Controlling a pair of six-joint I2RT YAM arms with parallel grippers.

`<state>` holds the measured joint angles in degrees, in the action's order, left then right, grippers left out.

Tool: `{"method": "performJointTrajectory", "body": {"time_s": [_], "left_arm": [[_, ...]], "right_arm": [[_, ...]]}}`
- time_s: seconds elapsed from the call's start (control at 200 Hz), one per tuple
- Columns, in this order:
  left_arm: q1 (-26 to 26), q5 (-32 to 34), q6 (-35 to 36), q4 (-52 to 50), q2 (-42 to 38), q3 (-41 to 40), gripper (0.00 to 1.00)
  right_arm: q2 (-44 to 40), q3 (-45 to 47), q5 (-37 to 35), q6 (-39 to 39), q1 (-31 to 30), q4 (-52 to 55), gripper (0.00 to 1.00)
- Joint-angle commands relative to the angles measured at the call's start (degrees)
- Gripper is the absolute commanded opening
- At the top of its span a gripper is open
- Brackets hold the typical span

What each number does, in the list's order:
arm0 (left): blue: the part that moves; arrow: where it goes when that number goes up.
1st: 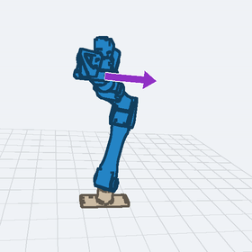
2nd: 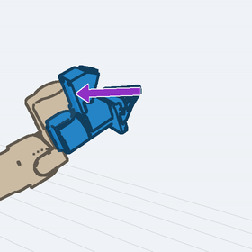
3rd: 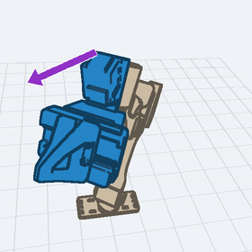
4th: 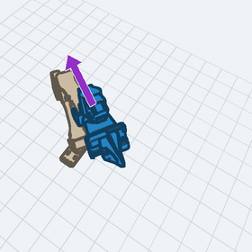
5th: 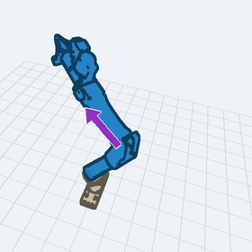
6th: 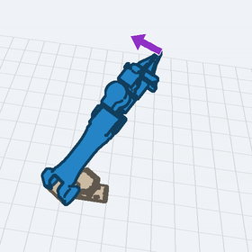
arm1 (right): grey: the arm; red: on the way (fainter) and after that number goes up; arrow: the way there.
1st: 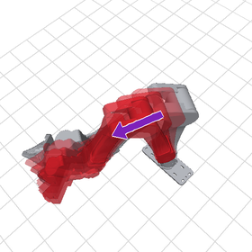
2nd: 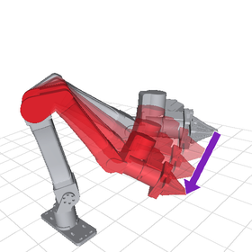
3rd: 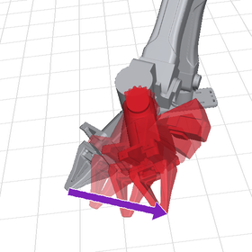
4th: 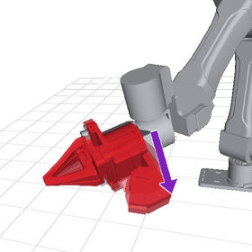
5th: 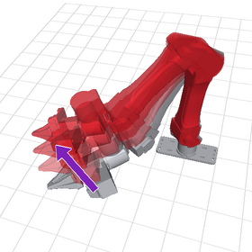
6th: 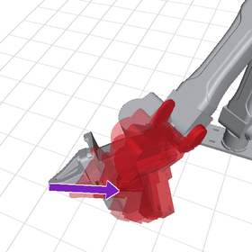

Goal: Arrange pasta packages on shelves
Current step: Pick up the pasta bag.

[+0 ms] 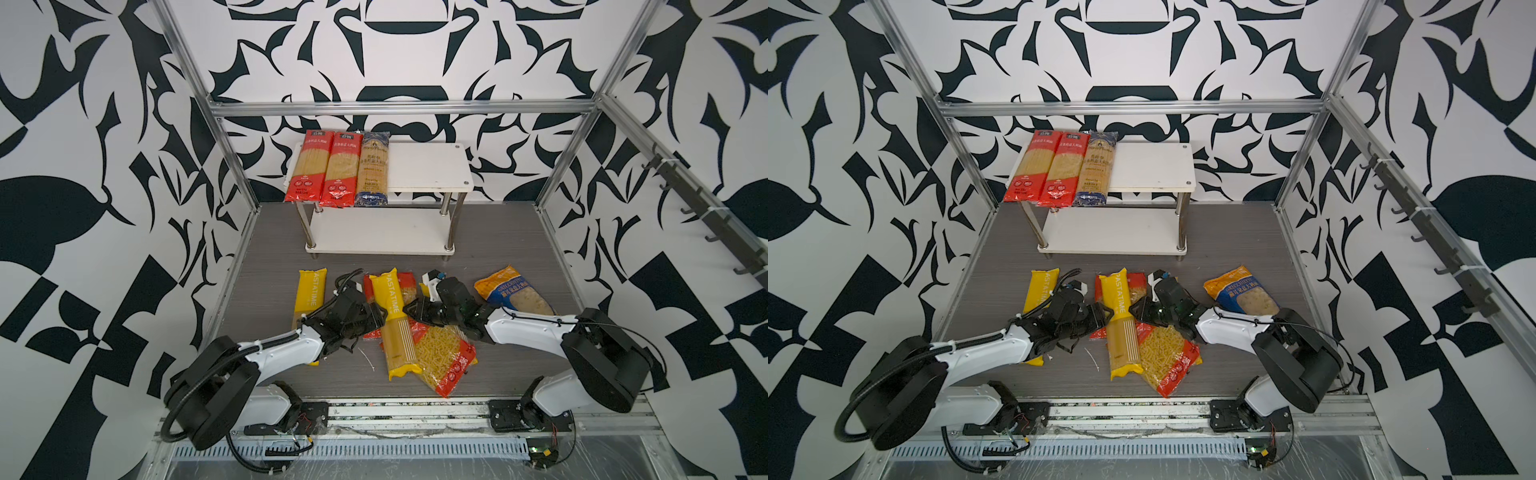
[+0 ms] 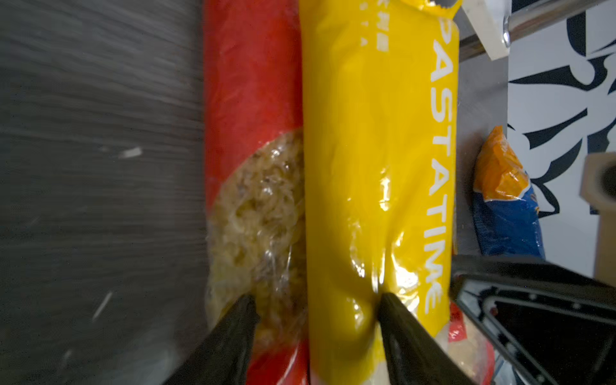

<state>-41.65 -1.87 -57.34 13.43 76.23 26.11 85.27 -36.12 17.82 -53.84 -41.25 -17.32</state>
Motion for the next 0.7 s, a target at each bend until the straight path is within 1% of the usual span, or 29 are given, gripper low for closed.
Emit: {"method": "performJointTrajectory", "body": {"time_s": [0.0,0.065,0.205,0.33,0.385,0.465,0.51,0.56,0.58,0.635,0.695], "left_arm": [[-0.28,-3.66,-3.43,8.58,3.54,-2.48,0.56],[-0.28,-3.54,-3.80,9.36,4.51,-2.57,0.52],[-0.28,-3.25,-4.30,10.04,4.98,-3.17,0.44],[-0.28,-3.08,-4.27,9.73,4.40,-3.34,0.42],[-0.28,-3.08,-4.29,9.30,3.90,-3.33,0.42],[-0.28,-2.97,-4.04,7.89,2.08,-3.50,0.42],[-0.19,-2.24,-3.64,6.37,0.01,-3.67,0.43],[-0.02,-1.38,-2.97,3.94,-2.63,-3.69,0.45],[0.16,-1.17,-2.69,2.83,-5.68,-3.62,0.45],[0.88,-0.97,-1.76,-0.07,-9.77,-3.45,0.49],[2.02,-1.31,-0.60,-3.10,-14.33,-3.11,0.53]], "right_arm": [[0.61,-0.54,6.05,2.06,0.99,-4.30,0.39],[1.74,-1.59,7.70,3.09,1.00,-4.15,0.41],[4.48,-3.05,9.32,3.83,1.00,-4.24,0.42],[7.27,-3.12,10.68,2.58,1.00,-8.14,0.42],[8.09,-2.97,11.31,1.63,1.00,-10.40,0.36],[7.68,-2.07,11.79,0.01,0.91,-14.76,0.19],[6.79,-1.62,11.86,-0.21,0.91,-16.13,0.11],[5.33,-1.42,11.84,0.40,0.92,-16.40,0.06],[4.64,-1.33,11.73,0.92,0.92,-16.30,0.05],[2.49,-0.92,11.34,2.06,0.92,-16.44,0.01],[0.08,-0.39,11.18,3.41,0.98,-16.63,0.00]]}}
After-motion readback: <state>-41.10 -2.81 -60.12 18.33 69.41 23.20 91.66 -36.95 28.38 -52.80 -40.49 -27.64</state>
